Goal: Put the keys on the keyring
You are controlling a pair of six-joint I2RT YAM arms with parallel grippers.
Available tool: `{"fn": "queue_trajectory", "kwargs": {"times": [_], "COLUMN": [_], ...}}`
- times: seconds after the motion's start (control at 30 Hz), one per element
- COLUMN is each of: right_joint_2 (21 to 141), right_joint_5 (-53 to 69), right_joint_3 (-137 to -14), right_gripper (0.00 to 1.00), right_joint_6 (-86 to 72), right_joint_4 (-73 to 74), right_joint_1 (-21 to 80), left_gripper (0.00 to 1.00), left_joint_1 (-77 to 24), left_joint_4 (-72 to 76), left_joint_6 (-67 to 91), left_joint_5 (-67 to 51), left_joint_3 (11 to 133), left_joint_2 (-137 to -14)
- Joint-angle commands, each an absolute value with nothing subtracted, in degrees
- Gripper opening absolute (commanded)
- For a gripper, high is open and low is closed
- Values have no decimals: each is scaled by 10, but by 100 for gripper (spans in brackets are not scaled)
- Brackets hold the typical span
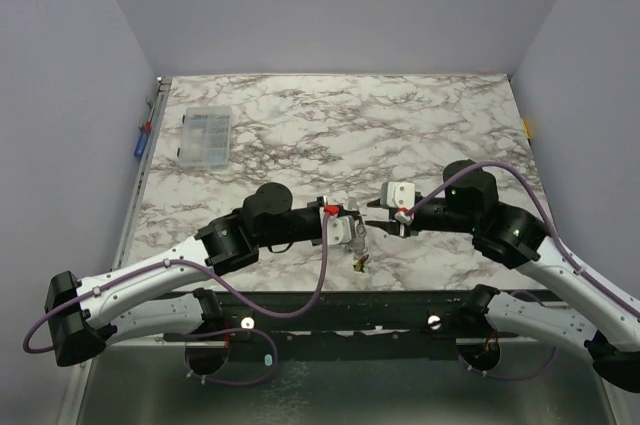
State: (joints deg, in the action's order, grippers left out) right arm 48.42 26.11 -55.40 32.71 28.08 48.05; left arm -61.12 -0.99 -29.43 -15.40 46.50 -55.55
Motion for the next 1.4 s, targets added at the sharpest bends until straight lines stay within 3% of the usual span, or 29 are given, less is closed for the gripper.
{"fn": "queue_trajectory", "kwargs": {"times": [0.0, 0.9, 1.17, 1.23, 1.37], "right_joint_2": [492, 557, 572, 575, 573], "right_joint_5": [249, 267, 254, 252, 245], "right_joint_3": [-572, -571, -565, -565, -556], "right_gripper": [41, 24, 9, 2, 1], "right_joint_6": [332, 345, 345, 345, 342], "right_joint_4": [287, 276, 273, 275, 261], "right_joint_1": [484, 484, 486, 485, 485], "left_gripper": [0, 0, 0, 0, 0], "left_joint_1": [-609, -609, -609, -609, -610], "left_joint_4": [-17, -21, -22, -22, -22], "left_joint_6": [-307, -303, -300, -299, -299], "left_joint_5": [-144, -148, -155, -157, -157], "left_joint_3": [488, 492, 494, 495, 493], "left_joint_2": [-554, -571, -575, -575, -572]}}
